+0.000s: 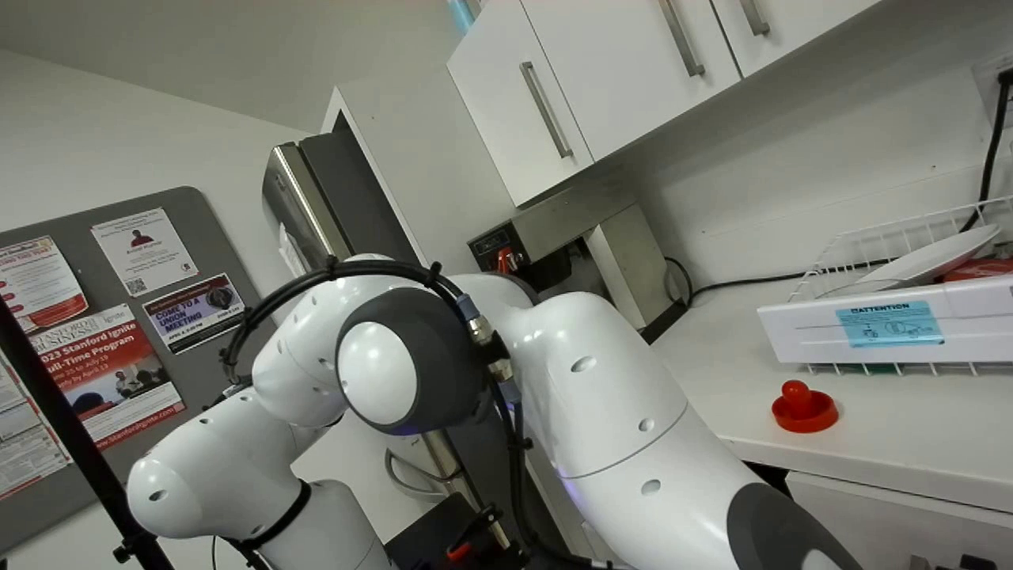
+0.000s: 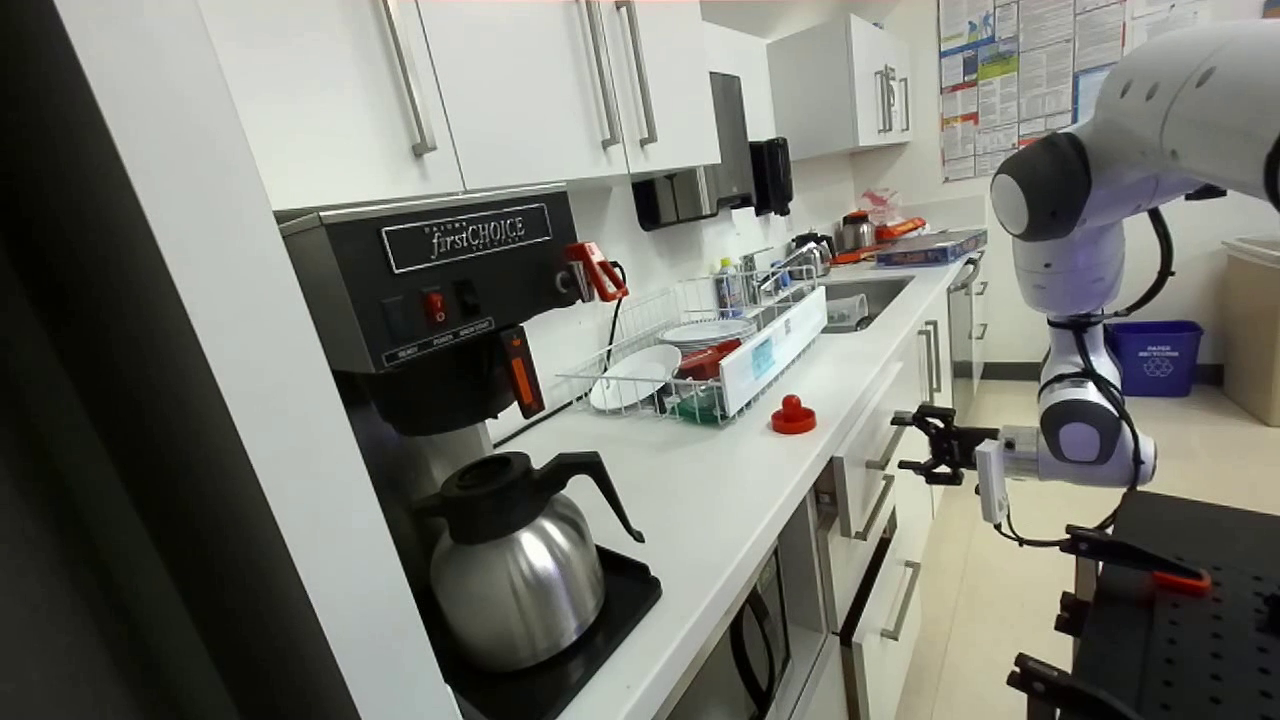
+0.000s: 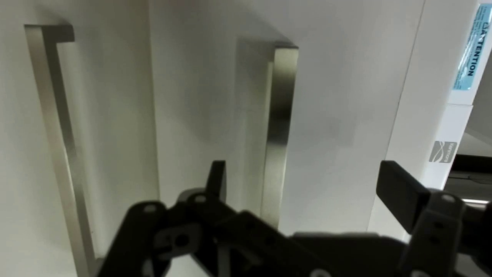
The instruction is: Open the topmost drawer
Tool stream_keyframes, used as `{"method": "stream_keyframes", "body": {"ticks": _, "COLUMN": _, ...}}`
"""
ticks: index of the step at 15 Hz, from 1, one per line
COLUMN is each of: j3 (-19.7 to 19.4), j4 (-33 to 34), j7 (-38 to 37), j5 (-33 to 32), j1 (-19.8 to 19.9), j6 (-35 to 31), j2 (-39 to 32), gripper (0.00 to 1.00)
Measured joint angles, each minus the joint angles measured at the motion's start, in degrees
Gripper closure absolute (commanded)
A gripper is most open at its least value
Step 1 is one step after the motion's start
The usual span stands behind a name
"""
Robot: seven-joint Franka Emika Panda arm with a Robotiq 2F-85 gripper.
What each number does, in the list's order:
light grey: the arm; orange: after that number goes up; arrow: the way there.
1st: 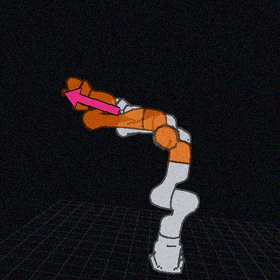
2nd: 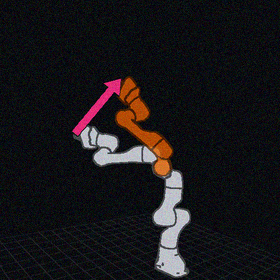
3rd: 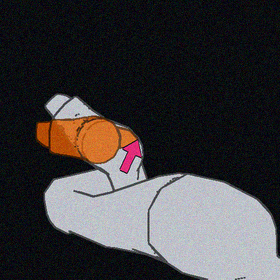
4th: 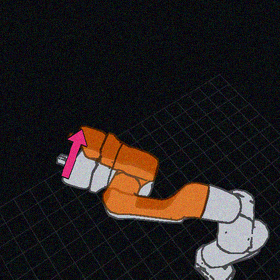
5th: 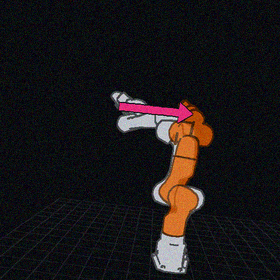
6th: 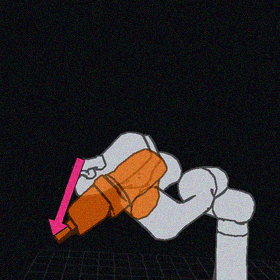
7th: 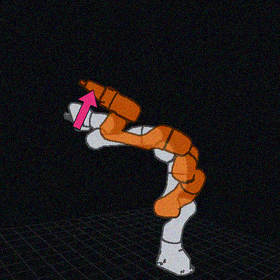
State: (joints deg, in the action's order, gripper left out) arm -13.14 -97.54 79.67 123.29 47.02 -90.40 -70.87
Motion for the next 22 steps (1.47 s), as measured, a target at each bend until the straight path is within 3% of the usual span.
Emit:
{"method": "stream_keyframes", "body": {"ticks": 10, "j3": -1.5, "j4": 0.2, "j7": 0.0, "j5": 4.3, "j1": -3.3, "j6": 0.0, "j2": -1.1, "gripper": 0.96}}
{"method": "stream_keyframes", "body": {"ticks": 12, "j3": -1.9, "j4": 0.3, "j7": 0.0, "j5": 4.6, "j1": -3.8, "j6": -0.3, "j2": -1.6, "gripper": 1.0}}
{"method": "stream_keyframes", "body": {"ticks": 13, "j3": -2.0, "j4": 0.3, "j7": -0.3, "j5": 5.0, "j1": -3.8, "j6": -0.1, "j2": -1.8, "gripper": 0.96}}
{"method": "stream_keyframes", "body": {"ticks": 22, "j3": -3.2, "j4": -0.1, "j7": -1.2, "j5": 5.3, "j1": -3.7, "j6": 2.0, "j2": -2.4, "gripper": 0.96}}
